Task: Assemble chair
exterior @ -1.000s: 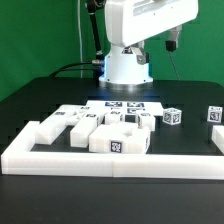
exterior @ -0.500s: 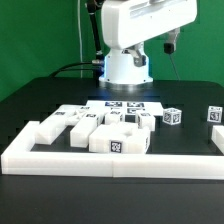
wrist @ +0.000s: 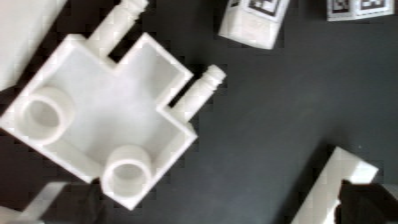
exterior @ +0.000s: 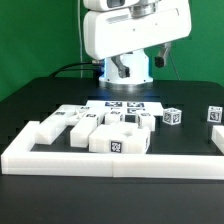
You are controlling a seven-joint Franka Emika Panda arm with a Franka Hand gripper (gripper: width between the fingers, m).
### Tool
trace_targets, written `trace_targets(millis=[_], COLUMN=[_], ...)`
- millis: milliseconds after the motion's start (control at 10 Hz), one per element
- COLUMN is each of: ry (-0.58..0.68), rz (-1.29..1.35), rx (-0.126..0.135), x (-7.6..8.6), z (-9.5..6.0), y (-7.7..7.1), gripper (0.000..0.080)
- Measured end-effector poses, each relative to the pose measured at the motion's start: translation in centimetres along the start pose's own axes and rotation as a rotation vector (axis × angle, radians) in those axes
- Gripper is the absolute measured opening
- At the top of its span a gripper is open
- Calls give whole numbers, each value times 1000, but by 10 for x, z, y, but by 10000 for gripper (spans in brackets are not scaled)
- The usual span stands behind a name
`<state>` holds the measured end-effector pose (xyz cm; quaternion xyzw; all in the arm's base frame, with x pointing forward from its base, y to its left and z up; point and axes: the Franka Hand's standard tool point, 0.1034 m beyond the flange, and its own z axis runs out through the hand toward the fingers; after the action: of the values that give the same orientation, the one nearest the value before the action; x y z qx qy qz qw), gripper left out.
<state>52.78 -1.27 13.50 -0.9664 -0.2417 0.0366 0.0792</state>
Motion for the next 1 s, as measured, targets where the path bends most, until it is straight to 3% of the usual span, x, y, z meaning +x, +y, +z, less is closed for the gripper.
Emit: trace_targets(millis=[500,1000], ry=[-3,-9], rz=[356,843], rx=[1,-1], x=[0,23], z=[2,29], y=[-2,18], gripper=[649,649])
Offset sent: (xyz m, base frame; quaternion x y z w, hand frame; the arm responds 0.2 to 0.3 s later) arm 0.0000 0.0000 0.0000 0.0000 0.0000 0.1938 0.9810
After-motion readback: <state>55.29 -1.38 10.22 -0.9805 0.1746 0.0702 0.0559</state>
